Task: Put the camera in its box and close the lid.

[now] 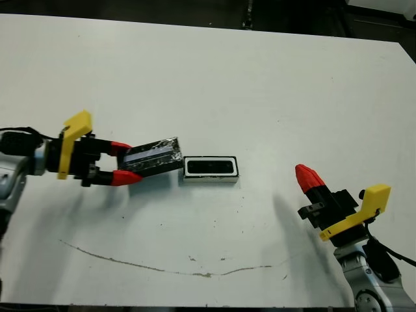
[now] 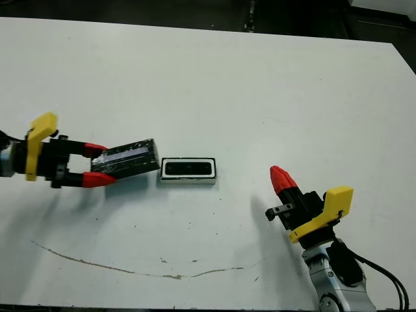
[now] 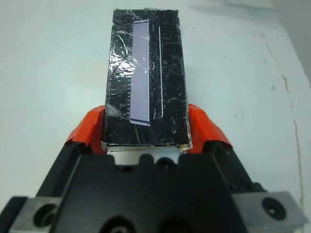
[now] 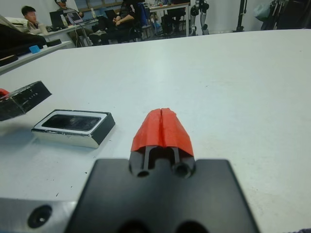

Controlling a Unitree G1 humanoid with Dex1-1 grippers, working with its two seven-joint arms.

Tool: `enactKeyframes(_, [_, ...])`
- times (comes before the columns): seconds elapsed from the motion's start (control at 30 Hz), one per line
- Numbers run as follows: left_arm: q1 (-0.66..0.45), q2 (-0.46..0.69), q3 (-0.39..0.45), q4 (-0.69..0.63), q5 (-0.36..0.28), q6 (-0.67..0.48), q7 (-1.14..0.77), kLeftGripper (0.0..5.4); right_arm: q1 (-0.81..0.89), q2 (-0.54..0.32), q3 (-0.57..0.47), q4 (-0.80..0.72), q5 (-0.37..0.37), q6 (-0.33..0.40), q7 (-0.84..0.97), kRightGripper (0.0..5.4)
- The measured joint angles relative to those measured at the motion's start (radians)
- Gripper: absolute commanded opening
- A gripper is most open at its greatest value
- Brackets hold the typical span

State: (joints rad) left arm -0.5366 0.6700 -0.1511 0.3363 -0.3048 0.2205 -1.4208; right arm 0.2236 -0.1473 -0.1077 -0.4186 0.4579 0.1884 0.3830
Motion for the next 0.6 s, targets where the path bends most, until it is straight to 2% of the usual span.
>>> enactKeyframes(0.17, [-0.048, -0.055, -0.028, 0.06, 0.021, -0.042, -0.012, 3.17, 0.002, 0.0, 0.001, 0.0, 0.001, 0.0, 0.0, 0.0])
enactKeyframes(0.6, [-0.053, -0.104, -0.038, 0.132, 0.048, -0.105, -0.034, 3.17, 0.003, 0.0, 0.003, 0.0, 0.002, 0.0, -0.004, 0.0])
